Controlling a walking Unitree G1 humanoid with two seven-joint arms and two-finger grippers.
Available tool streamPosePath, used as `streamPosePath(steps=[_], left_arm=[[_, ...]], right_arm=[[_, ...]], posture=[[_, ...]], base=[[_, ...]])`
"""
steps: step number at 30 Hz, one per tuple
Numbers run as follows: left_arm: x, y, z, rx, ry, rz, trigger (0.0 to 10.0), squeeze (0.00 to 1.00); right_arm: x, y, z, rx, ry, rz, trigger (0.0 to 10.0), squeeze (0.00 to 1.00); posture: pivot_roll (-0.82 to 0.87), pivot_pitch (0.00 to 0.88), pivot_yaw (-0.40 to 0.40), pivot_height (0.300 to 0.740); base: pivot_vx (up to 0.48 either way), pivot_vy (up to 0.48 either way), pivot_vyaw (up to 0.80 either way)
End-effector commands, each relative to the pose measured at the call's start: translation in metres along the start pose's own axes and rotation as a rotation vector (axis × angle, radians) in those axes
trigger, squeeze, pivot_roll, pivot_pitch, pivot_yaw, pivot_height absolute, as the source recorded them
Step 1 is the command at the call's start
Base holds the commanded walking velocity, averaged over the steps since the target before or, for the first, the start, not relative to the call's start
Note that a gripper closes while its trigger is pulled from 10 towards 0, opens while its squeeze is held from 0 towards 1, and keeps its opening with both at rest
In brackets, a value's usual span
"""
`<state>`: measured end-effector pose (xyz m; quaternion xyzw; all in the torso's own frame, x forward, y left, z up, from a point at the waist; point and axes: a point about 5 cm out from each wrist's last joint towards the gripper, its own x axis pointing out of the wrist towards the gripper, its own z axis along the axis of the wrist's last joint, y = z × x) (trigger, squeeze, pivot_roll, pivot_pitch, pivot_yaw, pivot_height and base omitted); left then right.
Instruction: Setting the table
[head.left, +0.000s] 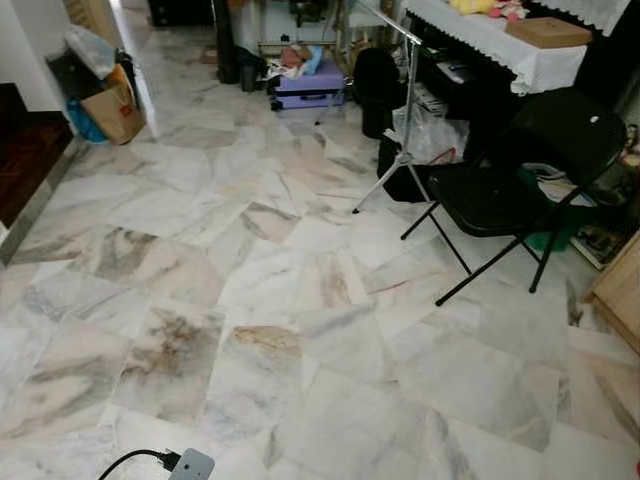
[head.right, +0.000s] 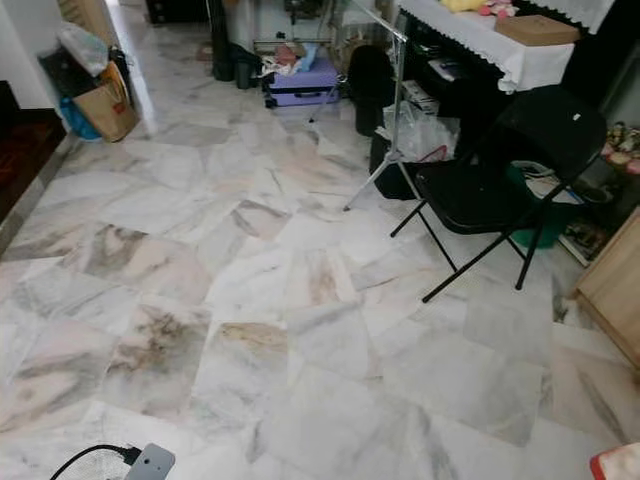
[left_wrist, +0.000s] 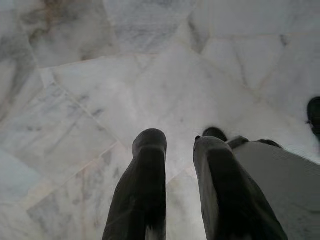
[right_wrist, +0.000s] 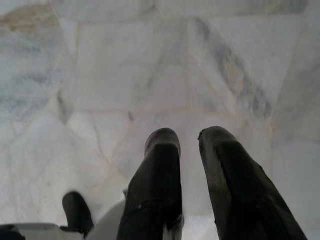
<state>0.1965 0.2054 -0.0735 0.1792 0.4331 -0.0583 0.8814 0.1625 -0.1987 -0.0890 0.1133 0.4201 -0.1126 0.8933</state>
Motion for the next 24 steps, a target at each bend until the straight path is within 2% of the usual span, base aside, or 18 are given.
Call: streamPosePath(steps=[1, 11, 24], left_arm=[[-0.0021, -0.0008, -0.0102, -0.027, 0.025, 0.004, 10.0, 0.00], [-0.0037, -0.0034, -0.0166, 0.001, 0.040, -0.018, 10.0, 0.00], [-0.0018, -0.0047, -0.0088, -0.008, 0.021, -0.037, 10.0, 0.00]], right_arm=[[-0.0008, 0.0000, -0.0037, -0.003, 0.014, -0.001, 10.0, 0.00], [-0.0006, 0.0043, -0.0049, -0.002, 0.016, 0.005, 10.0, 0.00], [-0.0016, 0.0045, -0.0082, 0.004, 0.021, 0.006, 10.0, 0.00]], posture=[[0.04, 0.043, -0.013, 0.740], [0.04, 0.044, 0.000, 0.740], [0.04, 0.076, 0.001, 0.740]], base=[[0.000, 0.000, -0.78], [0.000, 0.000, -0.78], [0.000, 0.000, -0.78]])
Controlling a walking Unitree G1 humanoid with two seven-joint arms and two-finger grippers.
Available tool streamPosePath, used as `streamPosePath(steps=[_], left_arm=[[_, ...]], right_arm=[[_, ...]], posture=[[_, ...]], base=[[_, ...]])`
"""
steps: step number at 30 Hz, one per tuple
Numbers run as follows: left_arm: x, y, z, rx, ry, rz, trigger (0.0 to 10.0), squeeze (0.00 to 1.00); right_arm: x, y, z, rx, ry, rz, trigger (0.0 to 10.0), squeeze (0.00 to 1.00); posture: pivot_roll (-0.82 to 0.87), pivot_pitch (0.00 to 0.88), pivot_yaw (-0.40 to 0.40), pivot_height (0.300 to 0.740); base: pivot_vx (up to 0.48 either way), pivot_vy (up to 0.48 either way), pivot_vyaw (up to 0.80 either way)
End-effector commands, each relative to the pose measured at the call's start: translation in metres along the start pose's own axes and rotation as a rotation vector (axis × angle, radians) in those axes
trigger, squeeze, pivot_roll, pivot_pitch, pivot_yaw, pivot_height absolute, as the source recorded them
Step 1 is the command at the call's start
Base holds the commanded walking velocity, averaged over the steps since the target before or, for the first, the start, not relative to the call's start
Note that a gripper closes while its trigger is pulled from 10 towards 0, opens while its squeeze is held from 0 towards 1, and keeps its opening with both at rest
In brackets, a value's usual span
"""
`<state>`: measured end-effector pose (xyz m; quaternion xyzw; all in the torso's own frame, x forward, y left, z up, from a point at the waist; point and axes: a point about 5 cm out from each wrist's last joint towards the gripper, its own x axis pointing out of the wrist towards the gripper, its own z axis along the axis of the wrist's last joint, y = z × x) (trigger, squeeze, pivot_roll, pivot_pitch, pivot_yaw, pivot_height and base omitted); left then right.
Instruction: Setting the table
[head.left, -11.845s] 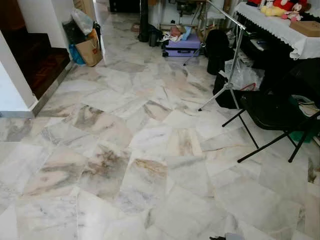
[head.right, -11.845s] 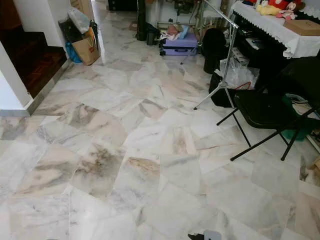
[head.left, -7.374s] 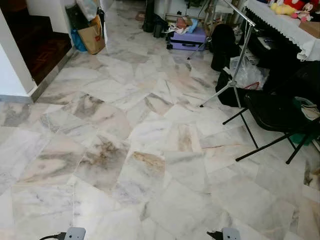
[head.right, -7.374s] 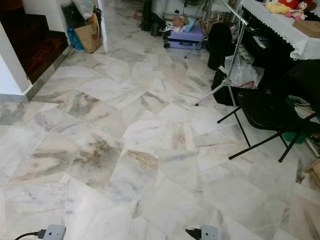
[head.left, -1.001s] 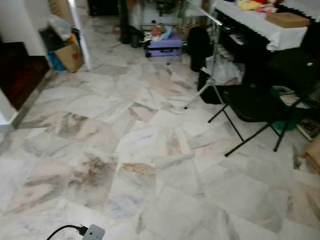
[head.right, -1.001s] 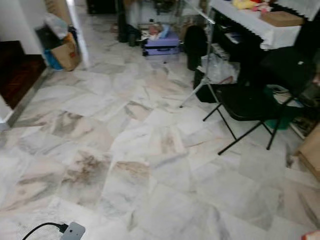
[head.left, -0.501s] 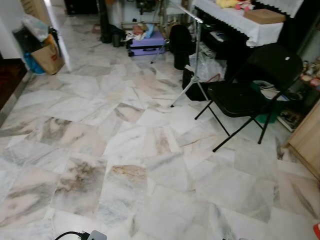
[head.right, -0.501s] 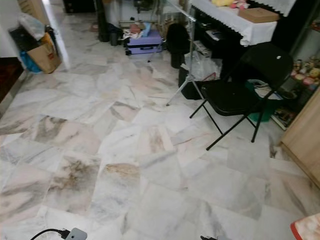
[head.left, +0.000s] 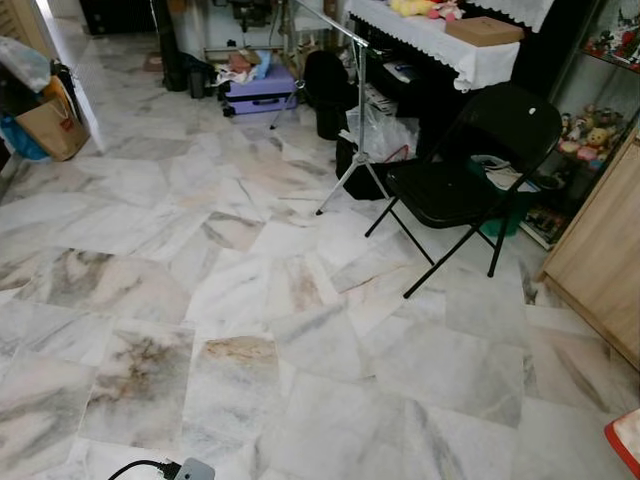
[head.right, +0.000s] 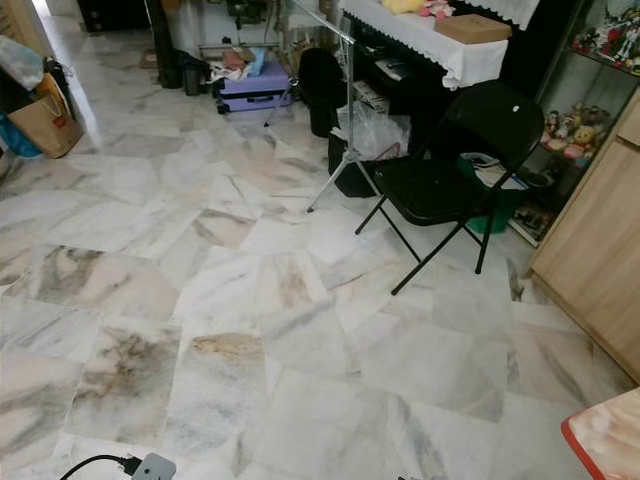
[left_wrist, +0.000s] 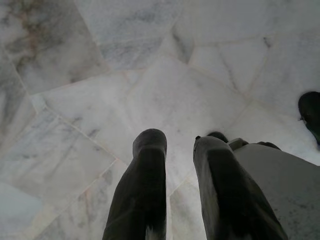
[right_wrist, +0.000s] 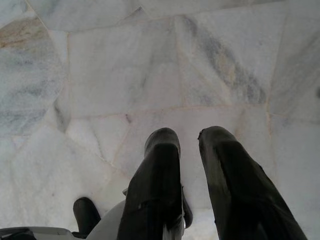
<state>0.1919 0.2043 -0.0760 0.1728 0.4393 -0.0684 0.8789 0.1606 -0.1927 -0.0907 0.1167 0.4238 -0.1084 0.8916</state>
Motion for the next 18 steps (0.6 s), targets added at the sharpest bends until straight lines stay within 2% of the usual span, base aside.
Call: streamPosePath(steps=[1, 13, 16, 18], left_arm=[[-0.0008, -0.0019, -0.0044, -0.007, 0.013, -0.012, 10.0, 0.00], [-0.0013, -0.0035, -0.0069, 0.000, 0.018, -0.019, 10.0, 0.00], [-0.0010, -0.0030, -0.0041, 0.048, 0.005, -0.027, 10.0, 0.00], [-0.0008, -0.0021, -0.0040, 0.041, 0.008, -0.016, 10.0, 0.00]], right_arm=[[-0.0010, -0.0003, -0.0040, 0.002, 0.011, -0.002, 10.0, 0.00], [-0.0005, 0.0030, -0.0033, 0.002, 0.009, 0.009, 10.0, 0.00], [-0.0002, 0.0043, -0.0025, 0.002, 0.006, 0.012, 10.0, 0.00], [-0.0001, 0.0047, -0.0022, 0.001, 0.005, 0.014, 10.0, 0.00]], posture=[[0.04, 0.080, 0.000, 0.740], [0.03, 0.104, 0.001, 0.740], [0.03, 0.102, 0.001, 0.740], [0.03, 0.102, 0.000, 0.740]], base=[[0.000, 0.000, -0.78], [0.000, 0.000, -0.78], [0.000, -0.420, -0.78], [0.000, -0.480, -0.78]])
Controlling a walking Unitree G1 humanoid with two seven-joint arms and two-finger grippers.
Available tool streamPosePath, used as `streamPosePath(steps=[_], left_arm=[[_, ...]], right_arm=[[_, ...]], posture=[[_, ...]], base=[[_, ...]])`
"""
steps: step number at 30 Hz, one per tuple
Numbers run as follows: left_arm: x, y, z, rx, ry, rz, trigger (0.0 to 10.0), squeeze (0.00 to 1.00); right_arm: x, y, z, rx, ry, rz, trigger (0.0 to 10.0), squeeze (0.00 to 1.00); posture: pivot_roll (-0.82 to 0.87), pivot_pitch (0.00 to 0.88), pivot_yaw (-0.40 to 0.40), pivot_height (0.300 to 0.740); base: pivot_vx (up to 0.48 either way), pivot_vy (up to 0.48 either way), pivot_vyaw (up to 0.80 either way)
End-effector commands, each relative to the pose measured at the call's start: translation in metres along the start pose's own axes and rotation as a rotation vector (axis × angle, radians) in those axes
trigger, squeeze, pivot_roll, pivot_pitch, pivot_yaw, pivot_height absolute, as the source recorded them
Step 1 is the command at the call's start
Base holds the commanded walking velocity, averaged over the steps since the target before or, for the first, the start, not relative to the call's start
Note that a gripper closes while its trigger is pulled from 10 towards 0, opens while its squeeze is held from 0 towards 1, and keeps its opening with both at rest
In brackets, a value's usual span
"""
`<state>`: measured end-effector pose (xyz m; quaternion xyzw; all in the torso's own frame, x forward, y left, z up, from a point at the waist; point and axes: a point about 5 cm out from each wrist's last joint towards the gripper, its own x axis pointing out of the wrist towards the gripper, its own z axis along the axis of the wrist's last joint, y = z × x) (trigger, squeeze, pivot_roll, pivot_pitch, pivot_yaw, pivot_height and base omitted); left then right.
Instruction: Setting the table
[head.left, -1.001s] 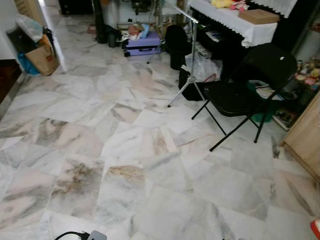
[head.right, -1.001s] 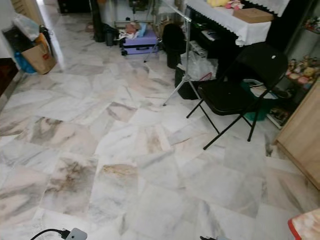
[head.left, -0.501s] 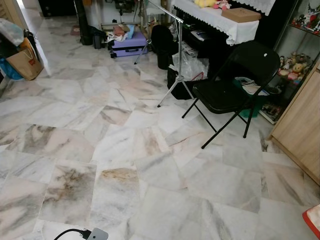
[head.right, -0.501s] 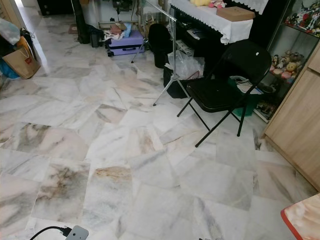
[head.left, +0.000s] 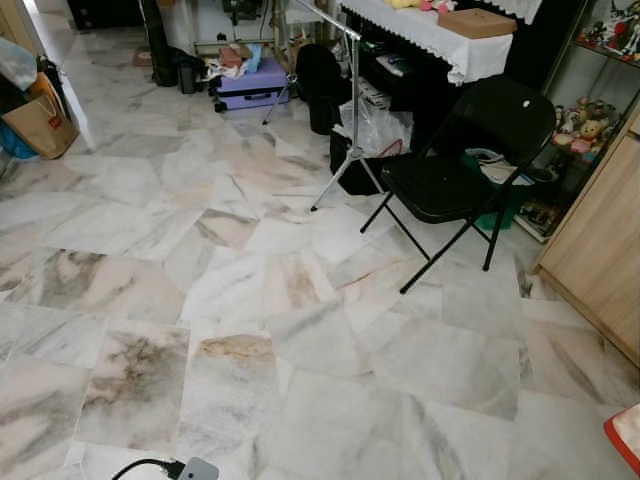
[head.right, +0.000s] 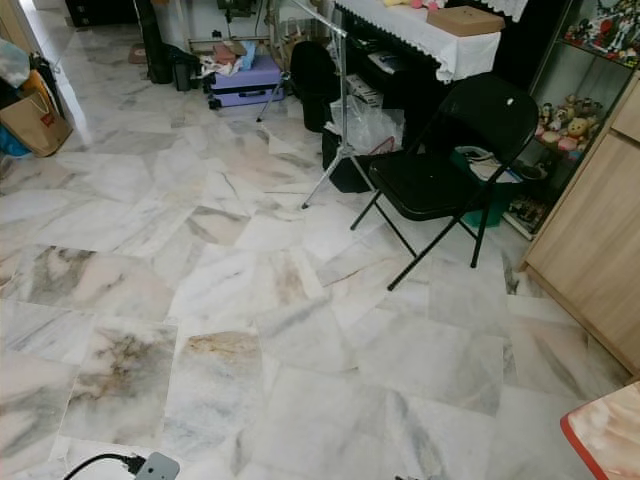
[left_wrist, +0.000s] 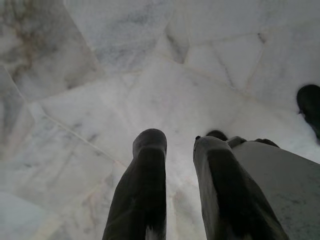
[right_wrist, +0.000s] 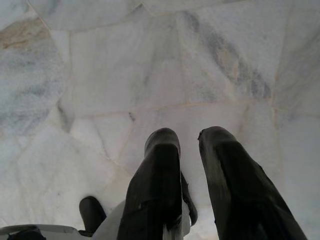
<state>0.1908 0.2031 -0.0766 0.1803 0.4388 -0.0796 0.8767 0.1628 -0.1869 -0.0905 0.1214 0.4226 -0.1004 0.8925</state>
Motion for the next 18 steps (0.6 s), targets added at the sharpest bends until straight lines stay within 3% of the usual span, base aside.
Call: streamPosePath(steps=[1, 18], left_arm=[[-0.0006, -0.0001, -0.0034, 0.007, 0.013, 0.004, 10.0, 0.00], [-0.0007, -0.0045, -0.0050, -0.032, 0.015, -0.018, 10.0, 0.00]], right_arm=[[-0.0007, -0.0013, -0.0021, -0.001, 0.005, -0.004, 10.0, 0.00], [-0.0002, 0.0013, -0.0009, -0.011, 0.003, 0.008, 10.0, 0.00]], posture=[[0.03, 0.102, 0.000, 0.740], [0.03, 0.101, -0.005, 0.740]], base=[[0.000, -0.480, -0.78], [0.000, -0.017, -0.78]])
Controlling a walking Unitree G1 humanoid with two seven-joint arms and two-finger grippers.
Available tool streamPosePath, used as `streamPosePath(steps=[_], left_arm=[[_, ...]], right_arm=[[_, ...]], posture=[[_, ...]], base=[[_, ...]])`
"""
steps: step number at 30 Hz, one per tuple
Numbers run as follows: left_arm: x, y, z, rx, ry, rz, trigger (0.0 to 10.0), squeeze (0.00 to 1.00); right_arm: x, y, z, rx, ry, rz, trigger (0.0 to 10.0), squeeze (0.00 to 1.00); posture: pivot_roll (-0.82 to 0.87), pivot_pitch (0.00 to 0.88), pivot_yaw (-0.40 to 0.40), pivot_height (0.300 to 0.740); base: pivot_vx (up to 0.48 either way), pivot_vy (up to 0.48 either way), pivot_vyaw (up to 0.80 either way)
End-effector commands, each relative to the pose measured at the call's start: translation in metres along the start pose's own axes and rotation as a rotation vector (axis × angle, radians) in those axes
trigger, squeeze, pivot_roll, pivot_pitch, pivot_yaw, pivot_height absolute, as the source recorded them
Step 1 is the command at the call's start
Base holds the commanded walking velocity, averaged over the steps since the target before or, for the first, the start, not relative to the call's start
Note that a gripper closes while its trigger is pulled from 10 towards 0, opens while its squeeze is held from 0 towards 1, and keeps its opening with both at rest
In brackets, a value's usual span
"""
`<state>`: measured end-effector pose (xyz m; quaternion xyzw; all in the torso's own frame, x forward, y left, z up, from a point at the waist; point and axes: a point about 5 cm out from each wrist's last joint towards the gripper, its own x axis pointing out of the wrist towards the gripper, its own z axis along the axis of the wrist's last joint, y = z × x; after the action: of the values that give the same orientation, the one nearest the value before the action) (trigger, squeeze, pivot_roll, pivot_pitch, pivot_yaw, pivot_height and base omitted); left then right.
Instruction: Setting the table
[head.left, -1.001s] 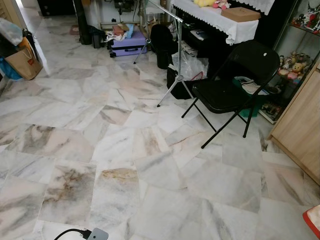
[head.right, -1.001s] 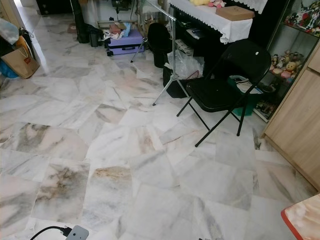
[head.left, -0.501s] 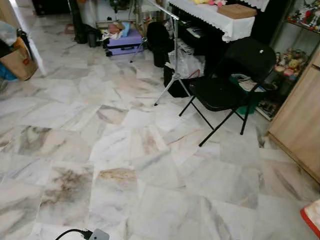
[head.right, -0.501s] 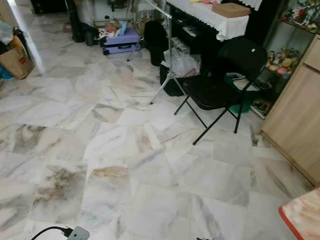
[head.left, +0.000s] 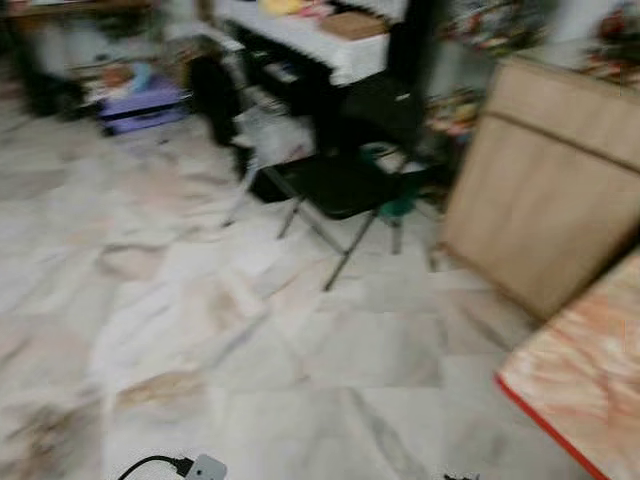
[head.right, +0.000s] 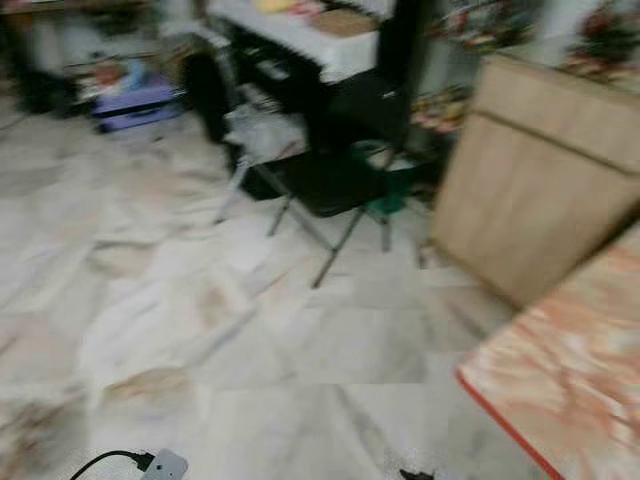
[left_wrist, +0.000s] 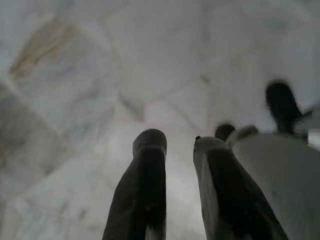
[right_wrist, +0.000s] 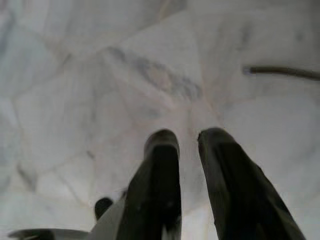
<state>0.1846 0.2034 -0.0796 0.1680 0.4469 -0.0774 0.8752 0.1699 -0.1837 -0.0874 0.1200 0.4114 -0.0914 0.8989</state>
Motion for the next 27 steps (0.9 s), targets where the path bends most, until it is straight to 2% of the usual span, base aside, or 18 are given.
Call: streamPosePath(steps=[1, 27], left_arm=[[0.0005, -0.0022, 0.0011, -0.009, 0.001, -0.008, 10.0, 0.00], [0.0003, -0.0044, -0.0002, -0.010, 0.005, -0.021, 10.0, 0.00]], right_arm=[[-0.0021, -0.0039, -0.0071, -0.002, 0.027, -0.010, 10.0, 0.00], [-0.0031, -0.0053, -0.0103, -0.002, 0.042, -0.010, 10.0, 0.00]], posture=[[0.03, 0.101, -0.006, 0.740], [0.03, 0.105, -0.004, 0.740]], base=[[0.000, 0.000, -0.78], [0.000, 0.000, -0.78]])
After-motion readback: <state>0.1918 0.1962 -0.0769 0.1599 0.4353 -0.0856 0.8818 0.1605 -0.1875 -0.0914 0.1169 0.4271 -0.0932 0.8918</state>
